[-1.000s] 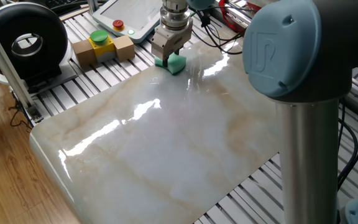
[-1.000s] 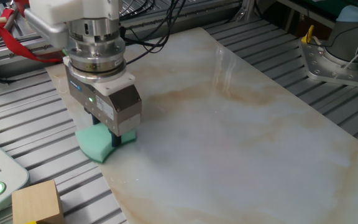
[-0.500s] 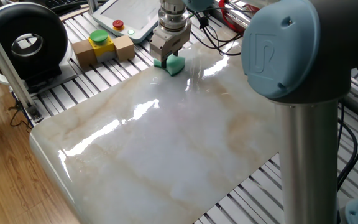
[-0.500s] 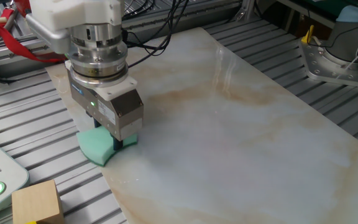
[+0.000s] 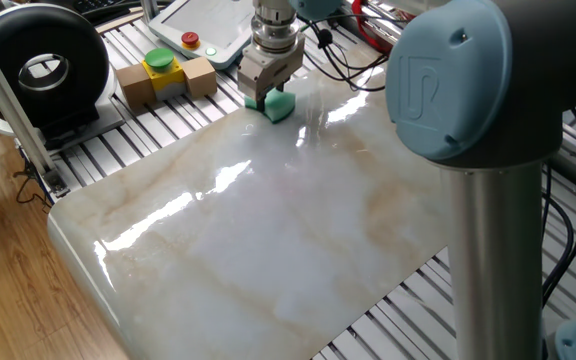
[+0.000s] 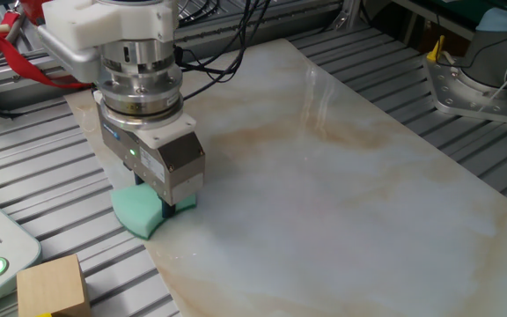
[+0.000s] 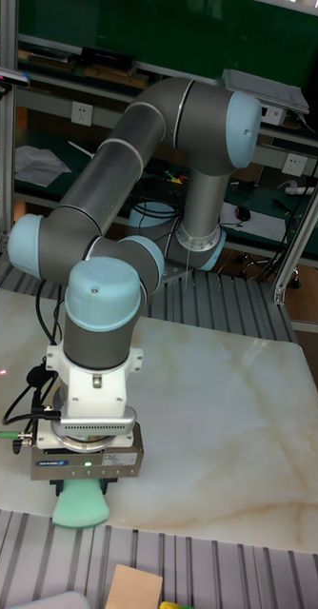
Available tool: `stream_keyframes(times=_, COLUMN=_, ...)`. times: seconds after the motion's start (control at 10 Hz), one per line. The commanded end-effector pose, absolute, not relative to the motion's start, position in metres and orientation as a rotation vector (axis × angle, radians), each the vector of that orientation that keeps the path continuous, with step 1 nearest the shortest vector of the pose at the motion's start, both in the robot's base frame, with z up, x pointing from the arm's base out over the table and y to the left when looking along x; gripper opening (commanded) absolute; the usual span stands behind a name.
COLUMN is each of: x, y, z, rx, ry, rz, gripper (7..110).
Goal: Clean the tabletop with a sponge
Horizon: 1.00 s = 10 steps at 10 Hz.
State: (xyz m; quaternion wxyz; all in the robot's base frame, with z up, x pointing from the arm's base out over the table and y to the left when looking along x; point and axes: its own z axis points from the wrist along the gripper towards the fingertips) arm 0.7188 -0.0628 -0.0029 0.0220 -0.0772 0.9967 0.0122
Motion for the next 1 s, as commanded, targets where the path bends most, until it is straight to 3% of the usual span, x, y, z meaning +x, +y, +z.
stream_keyframes(times=0.0, x=0.721, y=-0.055, z=-0.003, rx=-0.219, ry=3.088, rz=0.058, gripper=7)
stream_keyframes(times=0.9, x=0.719, y=-0.031, z=-0.005, rx=-0.178, ry=3.091, rz=0.076, gripper=7)
